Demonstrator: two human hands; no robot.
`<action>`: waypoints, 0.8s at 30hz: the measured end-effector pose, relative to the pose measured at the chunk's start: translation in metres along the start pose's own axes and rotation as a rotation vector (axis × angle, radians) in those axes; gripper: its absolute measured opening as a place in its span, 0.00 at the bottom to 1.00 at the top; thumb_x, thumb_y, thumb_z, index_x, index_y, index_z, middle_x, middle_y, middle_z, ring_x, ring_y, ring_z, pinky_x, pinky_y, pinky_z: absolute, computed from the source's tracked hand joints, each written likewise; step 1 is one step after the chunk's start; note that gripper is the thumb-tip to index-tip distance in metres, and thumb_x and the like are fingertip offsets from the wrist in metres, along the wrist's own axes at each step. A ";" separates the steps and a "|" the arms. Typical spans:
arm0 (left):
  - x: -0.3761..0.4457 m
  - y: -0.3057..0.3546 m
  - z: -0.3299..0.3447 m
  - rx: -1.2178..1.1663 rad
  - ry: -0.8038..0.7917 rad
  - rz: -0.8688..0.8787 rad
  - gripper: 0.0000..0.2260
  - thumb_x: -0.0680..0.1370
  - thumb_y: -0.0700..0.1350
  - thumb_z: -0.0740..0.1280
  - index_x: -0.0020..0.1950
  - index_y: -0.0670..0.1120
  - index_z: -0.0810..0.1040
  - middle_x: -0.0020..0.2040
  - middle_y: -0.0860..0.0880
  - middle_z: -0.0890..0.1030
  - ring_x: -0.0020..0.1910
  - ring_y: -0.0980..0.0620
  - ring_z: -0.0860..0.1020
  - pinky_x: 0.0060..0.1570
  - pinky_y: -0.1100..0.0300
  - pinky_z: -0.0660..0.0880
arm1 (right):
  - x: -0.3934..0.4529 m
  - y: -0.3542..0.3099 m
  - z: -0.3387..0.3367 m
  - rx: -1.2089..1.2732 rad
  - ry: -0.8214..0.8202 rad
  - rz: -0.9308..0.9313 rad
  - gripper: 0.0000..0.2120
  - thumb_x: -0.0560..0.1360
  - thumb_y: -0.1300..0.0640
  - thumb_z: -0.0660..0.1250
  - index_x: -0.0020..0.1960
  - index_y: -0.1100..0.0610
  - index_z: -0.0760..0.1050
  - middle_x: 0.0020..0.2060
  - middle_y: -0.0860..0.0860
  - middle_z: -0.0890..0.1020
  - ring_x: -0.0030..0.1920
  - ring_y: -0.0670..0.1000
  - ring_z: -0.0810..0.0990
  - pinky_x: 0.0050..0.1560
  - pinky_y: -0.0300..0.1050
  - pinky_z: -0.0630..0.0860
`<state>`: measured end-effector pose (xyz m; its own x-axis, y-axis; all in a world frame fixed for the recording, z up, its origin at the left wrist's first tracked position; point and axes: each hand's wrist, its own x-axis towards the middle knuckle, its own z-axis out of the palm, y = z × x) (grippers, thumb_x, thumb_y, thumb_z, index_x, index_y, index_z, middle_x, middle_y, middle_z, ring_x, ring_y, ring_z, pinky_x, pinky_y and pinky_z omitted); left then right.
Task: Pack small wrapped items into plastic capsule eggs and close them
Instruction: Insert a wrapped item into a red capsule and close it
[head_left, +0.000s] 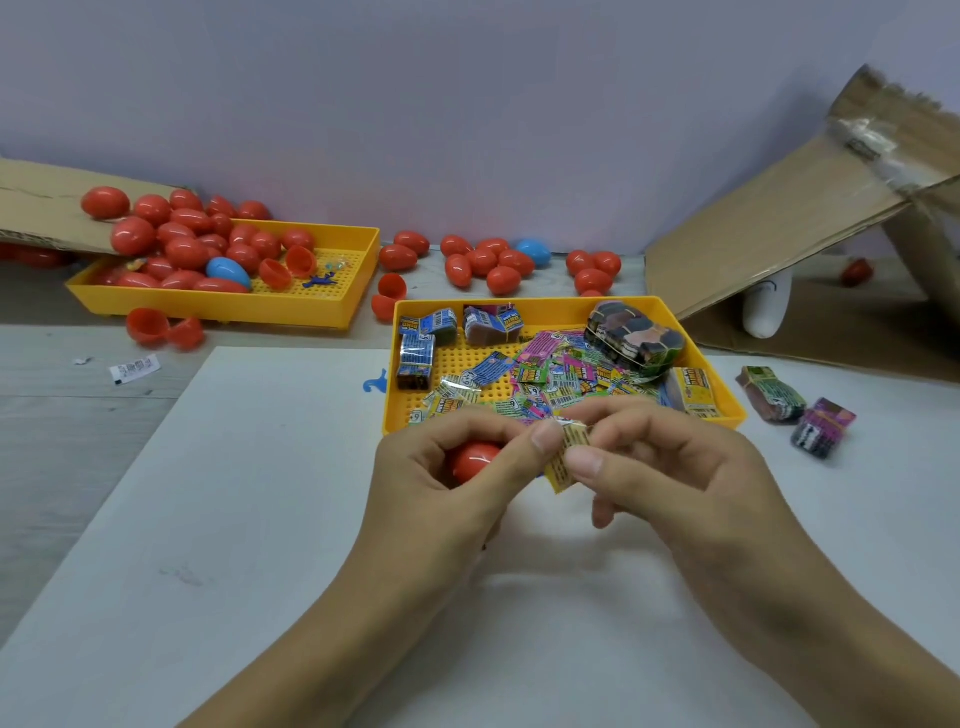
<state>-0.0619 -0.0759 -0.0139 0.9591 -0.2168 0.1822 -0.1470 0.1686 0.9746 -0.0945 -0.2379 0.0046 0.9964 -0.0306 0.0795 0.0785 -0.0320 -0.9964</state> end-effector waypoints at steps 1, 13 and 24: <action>0.000 0.000 0.000 -0.008 0.002 -0.007 0.11 0.67 0.56 0.74 0.36 0.48 0.83 0.27 0.55 0.73 0.22 0.56 0.66 0.22 0.68 0.63 | 0.001 0.000 -0.001 0.054 -0.013 0.056 0.04 0.63 0.55 0.75 0.34 0.54 0.82 0.50 0.48 0.84 0.39 0.46 0.81 0.35 0.42 0.76; -0.002 -0.001 0.002 -0.086 -0.070 -0.084 0.07 0.66 0.50 0.74 0.36 0.47 0.83 0.29 0.50 0.73 0.24 0.55 0.67 0.22 0.67 0.63 | 0.002 -0.005 0.002 0.305 0.006 0.225 0.11 0.55 0.56 0.79 0.37 0.55 0.86 0.43 0.48 0.84 0.39 0.43 0.81 0.30 0.39 0.70; -0.005 0.004 0.001 0.423 0.202 0.158 0.03 0.68 0.46 0.71 0.35 0.50 0.79 0.34 0.55 0.79 0.34 0.56 0.78 0.29 0.62 0.77 | -0.002 0.004 0.006 -0.155 0.110 -0.045 0.18 0.58 0.38 0.74 0.42 0.48 0.82 0.49 0.43 0.81 0.36 0.43 0.79 0.34 0.40 0.75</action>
<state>-0.0671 -0.0750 -0.0102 0.9387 -0.0226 0.3439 -0.3397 -0.2296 0.9121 -0.0957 -0.2320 0.0006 0.9818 -0.1340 0.1347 0.1082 -0.1886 -0.9761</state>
